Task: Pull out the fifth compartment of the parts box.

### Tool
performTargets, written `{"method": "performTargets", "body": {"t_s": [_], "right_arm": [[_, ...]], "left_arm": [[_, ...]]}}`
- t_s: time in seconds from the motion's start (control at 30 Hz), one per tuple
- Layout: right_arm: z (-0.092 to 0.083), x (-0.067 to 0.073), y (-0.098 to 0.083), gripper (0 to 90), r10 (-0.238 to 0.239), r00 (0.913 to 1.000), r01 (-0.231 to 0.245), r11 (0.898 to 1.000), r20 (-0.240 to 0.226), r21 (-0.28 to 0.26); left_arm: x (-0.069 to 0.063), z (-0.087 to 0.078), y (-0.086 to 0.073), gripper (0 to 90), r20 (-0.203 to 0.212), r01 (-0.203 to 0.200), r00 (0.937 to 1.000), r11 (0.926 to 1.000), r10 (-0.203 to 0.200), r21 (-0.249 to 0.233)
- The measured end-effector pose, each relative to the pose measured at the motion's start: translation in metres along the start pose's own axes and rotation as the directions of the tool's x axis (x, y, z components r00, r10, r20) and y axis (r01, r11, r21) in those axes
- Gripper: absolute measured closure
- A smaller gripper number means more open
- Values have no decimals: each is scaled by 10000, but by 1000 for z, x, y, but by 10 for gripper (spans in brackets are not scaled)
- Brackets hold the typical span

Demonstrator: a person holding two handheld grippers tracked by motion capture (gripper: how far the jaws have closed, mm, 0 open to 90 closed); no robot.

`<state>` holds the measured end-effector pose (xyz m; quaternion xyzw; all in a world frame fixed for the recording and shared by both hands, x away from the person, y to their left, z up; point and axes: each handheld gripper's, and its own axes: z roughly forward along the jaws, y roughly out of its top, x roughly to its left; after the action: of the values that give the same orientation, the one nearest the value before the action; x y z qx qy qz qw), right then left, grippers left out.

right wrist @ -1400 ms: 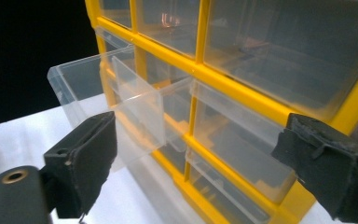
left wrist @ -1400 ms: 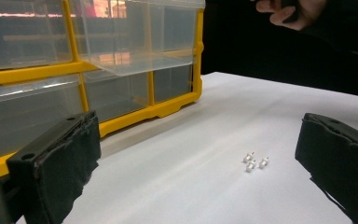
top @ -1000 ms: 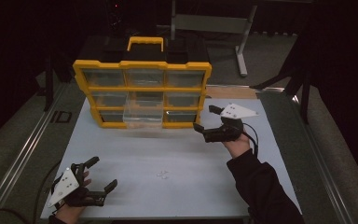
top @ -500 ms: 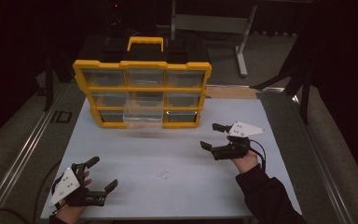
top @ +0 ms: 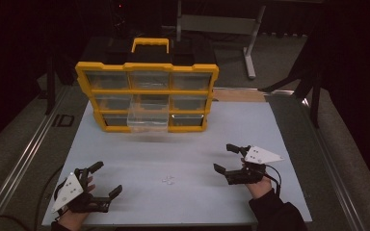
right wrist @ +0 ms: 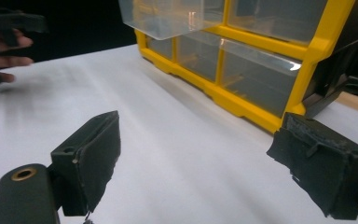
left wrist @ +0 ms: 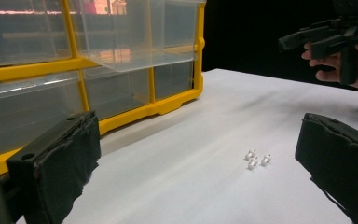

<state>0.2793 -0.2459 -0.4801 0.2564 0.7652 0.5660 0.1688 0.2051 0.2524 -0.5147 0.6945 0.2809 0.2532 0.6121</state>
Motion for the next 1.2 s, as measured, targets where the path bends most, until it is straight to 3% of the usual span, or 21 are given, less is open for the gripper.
{"method": "performTargets", "body": {"t_s": [0.23, 0.47, 0.77, 0.8, 1.2], "right_arm": [[-19, 6, -12, 135, 185, 9992, -169, 9989, 356, -432], [-30, 9, -25, 135, 239, 9976, -218, 9993, 646, -319], [-40, 13, -39, 135, 213, 9979, -198, 9995, 612, -259], [-44, 12, -41, 133, 405, 9976, -383, 9985, 566, -389], [-45, 6, -43, 112, 356, 9959, -294, 9969, 836, -734]], "left_arm": [[0, 0, 0, 1, -15, -34, 10000, 10000, 34, 1], [0, 0, 0, 1, -7, -30, 10000, 10000, 30, 5], [0, -1, 0, 1, 36, -40, 10000, 10000, 40, 32], [0, -1, 0, 1, 35, -35, 10000, 10000, 35, 25], [0, 1, 0, 1, 126, -19, 9999, 9999, 18, 104]]}}
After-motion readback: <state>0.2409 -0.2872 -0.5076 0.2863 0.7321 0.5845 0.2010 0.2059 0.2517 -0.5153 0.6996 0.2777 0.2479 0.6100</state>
